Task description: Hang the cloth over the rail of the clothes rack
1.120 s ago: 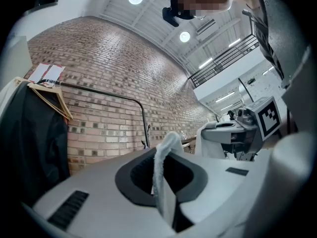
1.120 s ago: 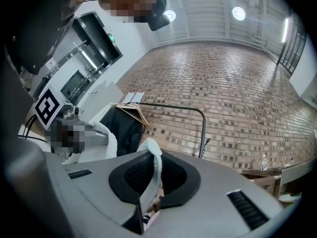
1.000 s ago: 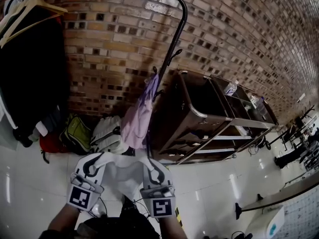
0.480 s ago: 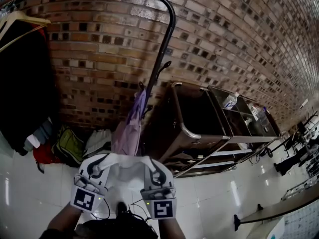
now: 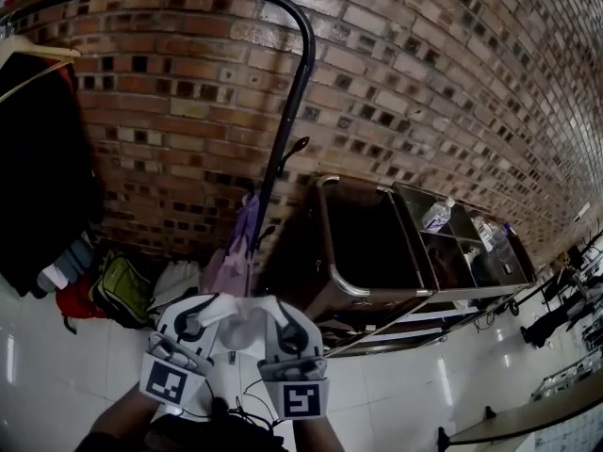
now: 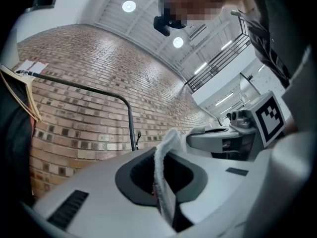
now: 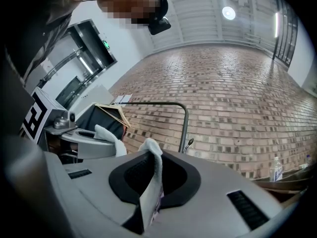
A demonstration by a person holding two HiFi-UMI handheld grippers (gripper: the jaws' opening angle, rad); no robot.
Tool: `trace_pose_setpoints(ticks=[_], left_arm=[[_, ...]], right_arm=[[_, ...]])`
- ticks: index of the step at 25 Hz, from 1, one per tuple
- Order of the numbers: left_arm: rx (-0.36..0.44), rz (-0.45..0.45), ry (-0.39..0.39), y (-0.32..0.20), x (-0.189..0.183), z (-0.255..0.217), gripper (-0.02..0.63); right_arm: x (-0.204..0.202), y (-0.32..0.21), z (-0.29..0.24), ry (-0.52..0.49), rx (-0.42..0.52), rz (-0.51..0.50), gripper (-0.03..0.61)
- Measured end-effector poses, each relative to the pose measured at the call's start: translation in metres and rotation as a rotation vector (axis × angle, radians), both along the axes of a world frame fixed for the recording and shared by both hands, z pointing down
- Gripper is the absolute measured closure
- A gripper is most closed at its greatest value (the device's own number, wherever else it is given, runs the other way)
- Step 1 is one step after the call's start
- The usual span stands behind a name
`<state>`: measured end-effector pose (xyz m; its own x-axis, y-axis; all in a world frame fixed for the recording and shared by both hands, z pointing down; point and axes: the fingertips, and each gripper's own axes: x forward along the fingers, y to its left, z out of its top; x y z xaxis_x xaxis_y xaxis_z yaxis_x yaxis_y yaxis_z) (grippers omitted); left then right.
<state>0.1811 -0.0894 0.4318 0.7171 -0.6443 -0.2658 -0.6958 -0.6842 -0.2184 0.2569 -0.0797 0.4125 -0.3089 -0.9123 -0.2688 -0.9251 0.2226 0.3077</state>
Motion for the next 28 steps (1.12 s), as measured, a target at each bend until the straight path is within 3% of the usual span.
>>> trace_pose_setpoints(ticks=[9,13,21,24,28], left_arm=[[0.018,-0.003,0.002,-0.041,0.003,-0.027,0.572],[0.038,0.024,0.038,-0.051,-0.018,-0.044,0.572],[0.121,0.035,0.036,-0.074,-0.063,-0.087,0.572],[0.126,0.076,0.056,-0.075,-0.069,-0.103,0.572],[0.165,0.149,0.066,-0.07,-0.072,-0.122,0.572]], right_arm=[[-0.013,-0.041,-0.027,0.022,0.028,-0.068,0.566],[-0.031,-0.047,-0.041,0.022,0.053,-0.064,0.566],[-0.074,-0.061,-0.091,0.077,0.176,-0.036,0.566],[-0.083,-0.066,-0.103,0.099,0.185,-0.007,0.566],[-0.083,-0.069,-0.118,0.056,0.201,0.028,0.566]])
